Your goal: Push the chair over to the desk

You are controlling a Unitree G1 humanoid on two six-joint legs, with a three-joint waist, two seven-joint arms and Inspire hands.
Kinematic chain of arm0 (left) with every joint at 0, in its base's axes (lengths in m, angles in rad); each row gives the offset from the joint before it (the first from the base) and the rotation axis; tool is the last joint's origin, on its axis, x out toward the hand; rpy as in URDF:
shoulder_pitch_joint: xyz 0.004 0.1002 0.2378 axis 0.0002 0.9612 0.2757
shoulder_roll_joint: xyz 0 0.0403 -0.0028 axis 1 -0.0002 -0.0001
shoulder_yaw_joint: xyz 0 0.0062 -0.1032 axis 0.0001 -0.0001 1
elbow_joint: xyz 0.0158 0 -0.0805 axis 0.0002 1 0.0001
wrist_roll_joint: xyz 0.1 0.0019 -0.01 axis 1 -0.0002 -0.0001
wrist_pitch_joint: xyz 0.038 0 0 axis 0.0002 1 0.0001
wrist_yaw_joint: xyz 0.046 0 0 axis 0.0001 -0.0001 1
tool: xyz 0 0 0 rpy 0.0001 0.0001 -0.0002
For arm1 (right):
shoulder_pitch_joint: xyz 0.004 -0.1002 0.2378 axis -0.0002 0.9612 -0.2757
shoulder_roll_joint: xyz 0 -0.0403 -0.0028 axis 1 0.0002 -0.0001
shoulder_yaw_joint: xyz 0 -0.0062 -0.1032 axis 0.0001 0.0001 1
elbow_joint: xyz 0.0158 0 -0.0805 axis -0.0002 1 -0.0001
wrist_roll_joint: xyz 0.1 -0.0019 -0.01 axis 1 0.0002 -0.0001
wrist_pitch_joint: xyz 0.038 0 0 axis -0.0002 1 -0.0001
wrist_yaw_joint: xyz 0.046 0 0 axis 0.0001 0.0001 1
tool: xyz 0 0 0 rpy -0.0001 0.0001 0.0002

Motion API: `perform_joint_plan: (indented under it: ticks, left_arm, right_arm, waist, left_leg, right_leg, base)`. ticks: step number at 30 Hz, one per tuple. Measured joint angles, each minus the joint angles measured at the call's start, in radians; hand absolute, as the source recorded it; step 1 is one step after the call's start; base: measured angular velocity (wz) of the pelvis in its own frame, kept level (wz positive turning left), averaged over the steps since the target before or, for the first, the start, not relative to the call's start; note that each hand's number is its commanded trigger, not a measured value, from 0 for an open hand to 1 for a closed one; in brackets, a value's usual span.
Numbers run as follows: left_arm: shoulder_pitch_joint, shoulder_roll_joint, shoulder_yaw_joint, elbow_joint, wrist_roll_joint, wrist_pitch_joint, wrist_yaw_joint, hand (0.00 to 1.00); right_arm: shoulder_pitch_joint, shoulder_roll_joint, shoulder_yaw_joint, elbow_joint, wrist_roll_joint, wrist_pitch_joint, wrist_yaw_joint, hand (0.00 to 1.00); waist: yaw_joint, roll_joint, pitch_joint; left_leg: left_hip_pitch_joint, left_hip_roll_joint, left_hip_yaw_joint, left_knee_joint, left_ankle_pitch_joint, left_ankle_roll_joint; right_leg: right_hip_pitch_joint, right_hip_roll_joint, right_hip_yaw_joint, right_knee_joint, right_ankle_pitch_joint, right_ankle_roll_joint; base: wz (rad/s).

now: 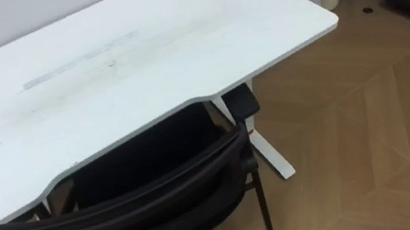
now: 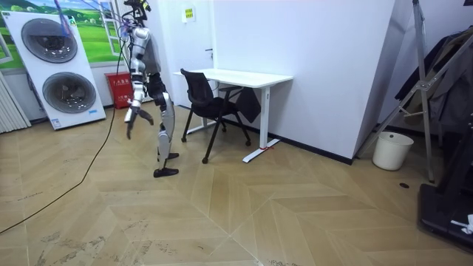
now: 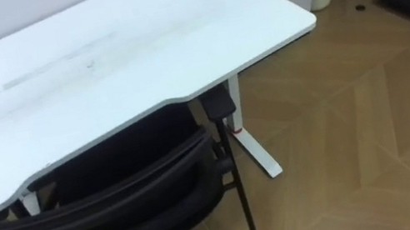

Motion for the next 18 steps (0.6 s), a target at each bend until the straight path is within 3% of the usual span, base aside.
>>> perform_joint_plan:
  ticks: [3,5,9,15,18]
  left_arm:
    - [-0.001,-0.025,-0.170,0.080,0.120,0.093,-0.163,0.00]
    - [-0.007,-0.035,-0.238,0.090,0.211,0.132,-0.232,0.00]
    - [-0.058,-0.052,-0.294,0.096,0.349,0.203,-0.327,0.00]
    - [-0.147,-0.060,-0.330,0.032,0.426,0.251,-0.359,0.00]
    - [-0.175,-0.060,-0.360,-0.035,0.431,0.250,-0.365,0.00]
  right_arm:
    - [-0.066,0.008,0.122,0.010,-0.045,0.059,0.071,0.00]
    - [-0.098,0.008,0.184,0.014,-0.052,0.075,0.111,0.00]
    - [-0.149,0.009,0.247,0.011,-0.057,0.108,0.175,0.00]
    - [-0.171,0.035,0.313,0.004,0.014,0.114,0.246,0.00]
    - [-0.174,0.046,0.347,0.004,0.029,0.126,0.272,0.00]
  waist:
    - [-0.014,0.001,0.0004]
    - [-0.014,0.000,0.0005]
    - [-0.014,0.001,0.0021]
    - [-0.020,-0.007,0.0102]
    - [-0.021,-0.009,0.0142]
  left_leg:
    - [-0.007,-0.001,-0.001,0.004,0.000,0.001]
    - [-0.007,-0.003,-0.010,0.007,-0.001,0.002]
    - [-0.010,-0.006,-0.025,0.016,-0.001,0.002]
    - [-0.011,-0.009,-0.026,0.008,0.000,0.002]
    - [-0.008,-0.013,-0.025,-0.002,0.000,0.002]
  right_leg:
    - [-0.004,0.005,-0.006,-0.002,0.001,0.001]
    - [0.003,0.005,-0.014,-0.008,0.001,0.002]
    - [0.009,0.005,-0.031,-0.017,0.003,0.002]
    - [0.009,0.005,-0.030,-0.032,0.002,0.002]
    - [0.008,0.002,-0.029,-0.036,0.001,0.004]
  base:
    - [0.01]
    - [0.11]
    - [0.12]
    - [0.00]
    - [0.00]
